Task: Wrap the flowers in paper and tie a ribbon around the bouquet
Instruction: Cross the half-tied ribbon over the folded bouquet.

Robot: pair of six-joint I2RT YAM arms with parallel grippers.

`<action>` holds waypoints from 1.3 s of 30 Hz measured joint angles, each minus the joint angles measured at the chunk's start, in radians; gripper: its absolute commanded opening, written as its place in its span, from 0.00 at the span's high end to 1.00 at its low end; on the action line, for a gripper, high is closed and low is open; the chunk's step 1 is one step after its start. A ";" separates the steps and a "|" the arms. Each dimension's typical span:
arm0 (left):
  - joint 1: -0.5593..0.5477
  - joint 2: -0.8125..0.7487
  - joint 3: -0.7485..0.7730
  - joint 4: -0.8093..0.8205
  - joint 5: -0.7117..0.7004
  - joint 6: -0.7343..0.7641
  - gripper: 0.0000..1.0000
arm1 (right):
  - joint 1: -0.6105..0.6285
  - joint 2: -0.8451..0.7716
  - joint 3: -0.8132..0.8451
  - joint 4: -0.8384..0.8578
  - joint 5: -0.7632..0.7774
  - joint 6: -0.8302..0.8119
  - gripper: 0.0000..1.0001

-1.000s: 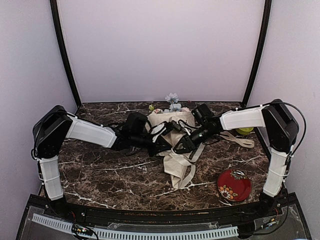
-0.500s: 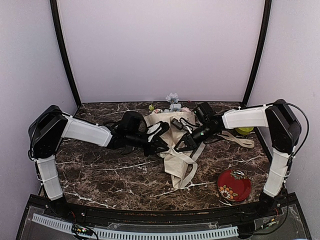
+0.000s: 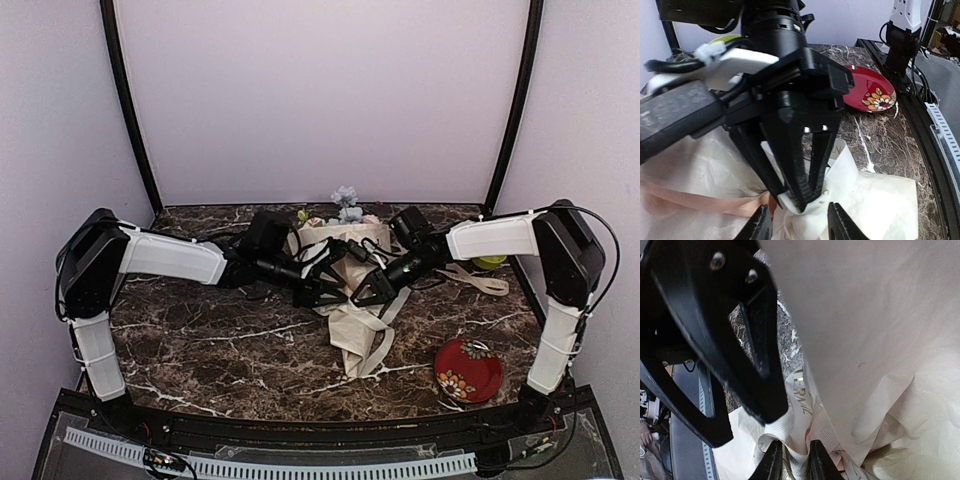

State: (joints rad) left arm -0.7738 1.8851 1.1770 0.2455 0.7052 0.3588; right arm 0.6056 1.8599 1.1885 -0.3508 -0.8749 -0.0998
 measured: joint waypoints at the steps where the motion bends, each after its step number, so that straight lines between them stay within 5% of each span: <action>1: -0.007 0.000 0.000 -0.011 -0.011 0.018 0.62 | 0.000 -0.001 -0.001 0.000 0.000 0.000 0.80; 18: -0.035 -0.057 -0.118 0.038 -0.114 0.385 0.66 | 0.000 -0.006 -0.006 0.014 -0.008 0.008 0.80; 39: -0.055 0.002 -0.032 0.006 -0.181 0.553 0.74 | 0.000 -0.006 -0.008 0.011 -0.012 0.006 0.80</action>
State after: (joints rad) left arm -0.8284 1.8870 1.1450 0.2516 0.5243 0.9119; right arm 0.6056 1.8542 1.1805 -0.3397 -0.8867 -0.0937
